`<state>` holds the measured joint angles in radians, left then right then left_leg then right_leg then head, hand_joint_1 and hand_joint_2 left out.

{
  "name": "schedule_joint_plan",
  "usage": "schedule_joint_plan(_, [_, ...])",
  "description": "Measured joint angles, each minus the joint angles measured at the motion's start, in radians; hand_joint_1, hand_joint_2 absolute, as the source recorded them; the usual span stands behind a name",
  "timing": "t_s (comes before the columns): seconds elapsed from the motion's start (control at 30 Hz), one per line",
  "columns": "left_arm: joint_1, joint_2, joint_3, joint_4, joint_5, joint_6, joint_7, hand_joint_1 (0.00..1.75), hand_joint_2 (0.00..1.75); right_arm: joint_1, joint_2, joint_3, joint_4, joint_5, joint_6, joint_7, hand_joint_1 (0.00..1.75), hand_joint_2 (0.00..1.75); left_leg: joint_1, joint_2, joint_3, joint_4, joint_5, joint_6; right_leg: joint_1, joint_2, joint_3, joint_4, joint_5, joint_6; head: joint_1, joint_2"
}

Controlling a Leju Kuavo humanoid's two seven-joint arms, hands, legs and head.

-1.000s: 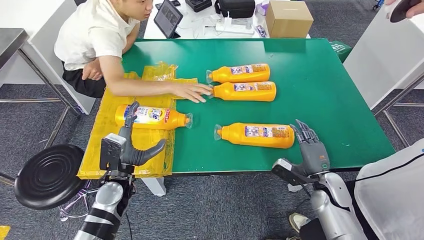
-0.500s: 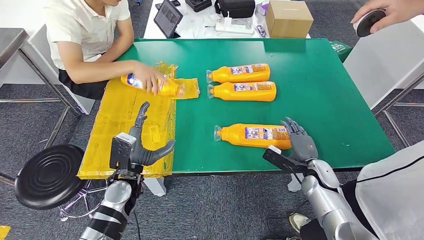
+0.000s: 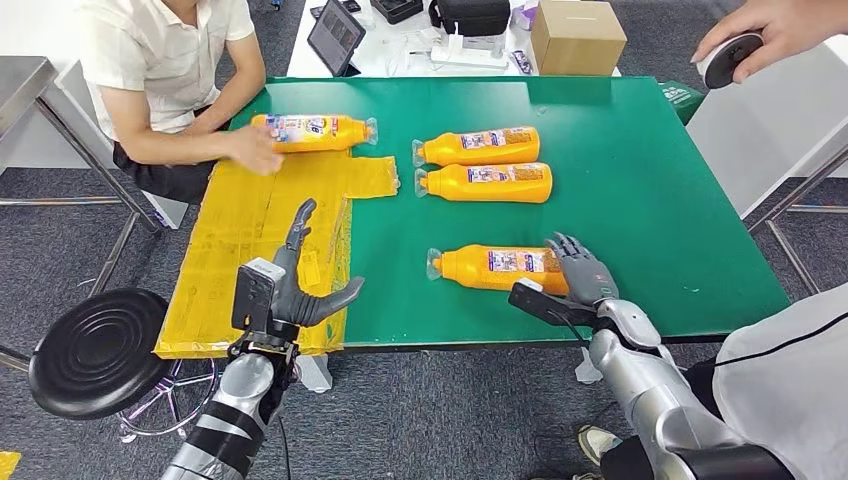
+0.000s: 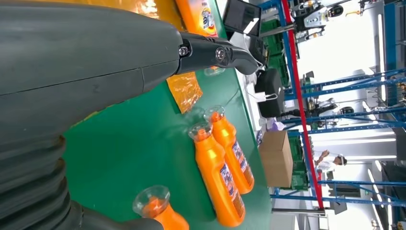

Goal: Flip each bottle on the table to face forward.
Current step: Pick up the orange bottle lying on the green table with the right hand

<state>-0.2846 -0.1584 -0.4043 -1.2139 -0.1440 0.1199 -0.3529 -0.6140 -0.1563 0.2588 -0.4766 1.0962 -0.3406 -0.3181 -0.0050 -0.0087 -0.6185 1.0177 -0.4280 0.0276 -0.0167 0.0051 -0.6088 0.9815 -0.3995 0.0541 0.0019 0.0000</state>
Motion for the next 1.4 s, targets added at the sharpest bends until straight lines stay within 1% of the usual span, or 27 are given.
schedule_joint_plan(0.3, [-0.001, -0.001, -0.008, 0.009, 0.015, -0.012, 0.0, 0.0, 1.75, -0.028, 0.021, 0.018, 0.028, -0.006, 0.052, 0.012, 0.0, 1.75, 0.0, 0.0, 0.0, 0.0, 0.0, 0.0, 0.0, 0.0, 0.0, 0.0, 0.0, 0.0, 0.0, 0.0])
schedule_joint_plan(0.33, [-0.002, -0.001, -0.009, 0.009, 0.017, -0.014, 0.001, 0.0, 1.75, -0.03, 0.023, 0.018, 0.031, -0.008, 0.061, 0.013, 0.02, 1.75, 0.0, 0.0, 0.0, 0.0, 0.0, 0.0, 0.0, 0.0, 0.0, 0.0, 0.0, 0.0, 0.0, 0.0])
schedule_joint_plan(0.47, [-0.005, -0.001, -0.015, 0.014, 0.029, -0.016, 0.002, 0.0, 1.75, -0.044, 0.023, 0.024, 0.045, -0.018, 0.128, 0.008, 1.75, 1.75, 0.0, 0.001, 0.001, 0.0, 0.0, 0.0, 0.0, 0.0, 0.0, 0.0, 0.0, 0.0, 0.0, 0.0])
schedule_joint_plan(0.57, [-0.011, -0.001, -0.017, 0.02, 0.037, -0.019, 0.001, 0.0, 1.75, -0.062, 0.016, 0.029, 0.056, -0.028, 0.19, -0.004, 1.75, 1.75, 0.0, 0.001, 0.002, 0.0, 0.0, 0.0, 0.0, 0.0, 0.001, -0.001, 0.0, 0.0, 0.0, 0.0])
schedule_joint_plan(0.67, [-0.014, -0.001, -0.018, 0.024, 0.04, -0.022, 0.001, 0.0, 1.75, -0.074, 0.007, 0.032, 0.064, -0.034, 0.217, -0.01, 1.75, 1.75, 0.0, 0.001, 0.004, 0.0, 0.0, 0.0, 0.0, 0.0, 0.003, -0.001, 0.0, 0.0, 0.0, 0.0])
schedule_joint_plan(0.87, [-0.016, -0.001, -0.018, 0.027, 0.047, -0.024, -0.001, 0.0, 1.75, -0.079, -0.001, 0.033, 0.074, -0.046, 0.22, -0.008, 1.75, 1.75, 0.0, 0.001, 0.005, 0.0, 0.0, 0.0, 0.0, 0.0, 0.004, -0.001, 0.0, 0.0, 0.0, 0.0])
schedule_joint_plan(1.2, [-0.016, 0.0, -0.018, 0.033, 0.06, -0.031, -0.003, 0.0, 1.75, -0.071, -0.012, 0.032, 0.091, -0.062, 0.233, 0.019, 1.75, 1.75, 0.0, 0.0, 0.01, 0.0, 0.0, 0.0, 0.0, 0.0, 0.009, -0.002, 0.0, 0.0, 0.0, 0.0])
schedule_joint_plan(1.4, [-0.011, 0.0, -0.018, 0.034, 0.062, -0.032, -0.004, 0.0, 1.75, -0.055, -0.012, 0.03, 0.092, -0.098, 0.217, -0.005, 1.75, 1.75, 0.0, 0.0, 0.014, 0.0, -0.001, 0.0, 0.0, 0.0, 0.013, -0.002, 0.0, 0.0, 0.0, 0.0])
